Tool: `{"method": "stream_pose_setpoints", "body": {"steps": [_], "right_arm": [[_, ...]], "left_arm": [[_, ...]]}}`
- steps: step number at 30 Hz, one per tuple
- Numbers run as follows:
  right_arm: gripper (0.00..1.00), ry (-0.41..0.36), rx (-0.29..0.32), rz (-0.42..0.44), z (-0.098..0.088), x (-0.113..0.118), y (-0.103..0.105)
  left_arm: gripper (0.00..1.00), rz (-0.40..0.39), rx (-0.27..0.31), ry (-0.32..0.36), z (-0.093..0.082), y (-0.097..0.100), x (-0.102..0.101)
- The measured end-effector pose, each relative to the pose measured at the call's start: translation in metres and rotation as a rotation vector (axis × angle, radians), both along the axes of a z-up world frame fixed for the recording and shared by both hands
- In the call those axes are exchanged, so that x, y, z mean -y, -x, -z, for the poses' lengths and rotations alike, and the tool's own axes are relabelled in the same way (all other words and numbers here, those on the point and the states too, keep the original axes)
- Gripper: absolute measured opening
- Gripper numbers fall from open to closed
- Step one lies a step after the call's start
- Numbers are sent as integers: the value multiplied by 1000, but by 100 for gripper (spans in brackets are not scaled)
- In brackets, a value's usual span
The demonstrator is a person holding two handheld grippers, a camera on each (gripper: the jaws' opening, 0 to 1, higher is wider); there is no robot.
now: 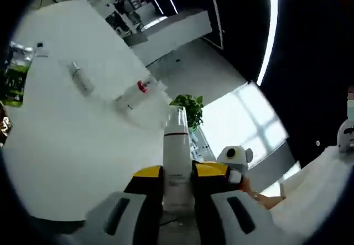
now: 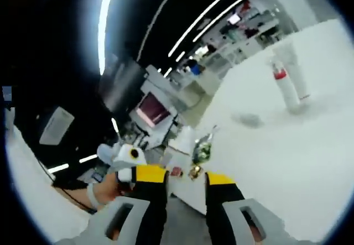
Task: Arrange the skincare products in the storage area until every visible bottle or jar stands upright without overlapping.
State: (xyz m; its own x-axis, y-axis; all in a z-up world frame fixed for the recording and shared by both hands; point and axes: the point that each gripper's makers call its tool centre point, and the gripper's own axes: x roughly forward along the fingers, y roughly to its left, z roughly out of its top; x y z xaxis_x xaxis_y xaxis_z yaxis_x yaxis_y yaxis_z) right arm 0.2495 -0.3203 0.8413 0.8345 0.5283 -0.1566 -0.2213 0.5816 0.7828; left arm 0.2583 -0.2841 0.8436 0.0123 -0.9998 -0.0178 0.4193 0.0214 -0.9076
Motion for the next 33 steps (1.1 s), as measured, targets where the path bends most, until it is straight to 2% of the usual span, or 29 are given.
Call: {"method": "stream_pose_setpoints", "body": {"steps": [1,2,4,5,9,11,12,14,16,17,18,19,20,22,23,24,26,27,28,29,30,31,32,33], "right_arm": [[31,-99,25,-13,-11,-5,-4],[33,-153,49,-41,-19,-11,-5],[35,-204,73,-70,-28,-18,-6],[34,-242,84,-99,-35,-23,-5],[32,-304,145,-153,-52,-37,-2],[30,-341,164,-191,-58,-46,2],[30,-358,168,-208,-60,-49,4],[28,-387,171,-237,-62,-55,6],[24,-484,160,-273,-72,-59,11],[24,-449,163,-267,-69,-59,10],[23,-441,167,-267,-69,-59,11],[17,-430,158,-263,-67,-59,10],[16,-401,140,-248,-61,-58,9],[14,-356,106,-197,-49,-53,3],[13,-335,86,-196,-43,-53,3],[13,-330,81,-205,-40,-55,3],[13,-255,50,-183,-29,-55,-1],[12,-230,37,-193,-27,-59,-1],[12,-198,32,-189,-24,-60,-2],[12,-138,39,-172,-22,-59,-4],[12,-105,37,-158,-20,-58,-6],[12,-79,36,-155,-20,-59,-6],[12,-82,33,-156,-20,-61,-6],[12,-89,34,-162,-22,-63,-5]], "left_arm": [[18,19,-48,70,-13,5,-1],[18,38,-63,95,-18,9,-4],[18,30,-75,134,-26,10,-7],[18,33,-99,143,-27,12,-9],[18,101,-172,234,-41,27,-14],[18,123,-205,262,-45,32,-16],[18,155,-244,277,-47,38,-17],[18,194,-271,304,-51,46,-18],[18,207,-317,305,-51,47,-18],[18,229,-345,327,-54,50,-20],[18,222,-323,316,-50,49,-19],[18,225,-325,314,-49,48,-19],[18,225,-317,302,-48,48,-19],[18,180,-216,226,-33,41,-16],[18,177,-184,180,-27,41,-17],[18,192,-191,161,-24,43,-18],[18,170,-130,106,-13,38,-18],[18,186,-139,97,-11,41,-20],[19,188,-146,82,-9,40,-19],[20,180,-121,61,-5,38,-18],[20,164,-78,32,0,35,-17],[21,164,-60,20,1,35,-17],[21,171,-54,18,0,36,-17],[20,187,-9,18,-1,36,-18]]}}
